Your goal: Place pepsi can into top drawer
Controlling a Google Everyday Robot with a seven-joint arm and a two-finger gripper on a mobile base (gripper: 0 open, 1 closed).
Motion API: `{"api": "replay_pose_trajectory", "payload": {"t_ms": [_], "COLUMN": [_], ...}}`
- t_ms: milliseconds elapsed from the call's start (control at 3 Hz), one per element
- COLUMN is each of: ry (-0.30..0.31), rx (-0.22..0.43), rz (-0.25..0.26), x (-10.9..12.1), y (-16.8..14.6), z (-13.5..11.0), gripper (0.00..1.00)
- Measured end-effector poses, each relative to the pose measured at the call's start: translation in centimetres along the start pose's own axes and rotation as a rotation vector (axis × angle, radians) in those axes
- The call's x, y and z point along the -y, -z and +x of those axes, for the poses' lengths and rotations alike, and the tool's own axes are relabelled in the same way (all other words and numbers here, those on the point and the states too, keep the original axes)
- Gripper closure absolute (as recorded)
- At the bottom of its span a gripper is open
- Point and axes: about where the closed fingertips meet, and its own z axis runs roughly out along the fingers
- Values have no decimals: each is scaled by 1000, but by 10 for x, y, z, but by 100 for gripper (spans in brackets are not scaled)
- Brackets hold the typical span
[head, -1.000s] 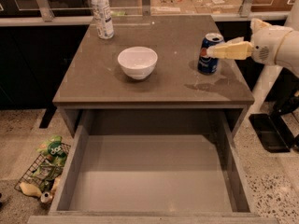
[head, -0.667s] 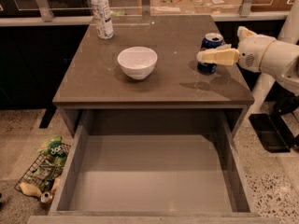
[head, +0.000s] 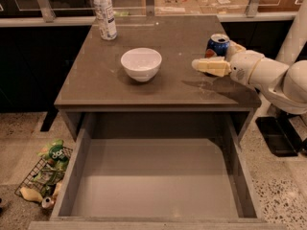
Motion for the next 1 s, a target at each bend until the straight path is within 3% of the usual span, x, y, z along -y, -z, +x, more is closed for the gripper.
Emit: {"api": "replay_pose_trajectory", "payload": {"t_ms": [1000], "ry": [-1], "rx": [1], "rz": [-13], "x": [-6], "y": [-7], "z": [0], "gripper": [85]}}
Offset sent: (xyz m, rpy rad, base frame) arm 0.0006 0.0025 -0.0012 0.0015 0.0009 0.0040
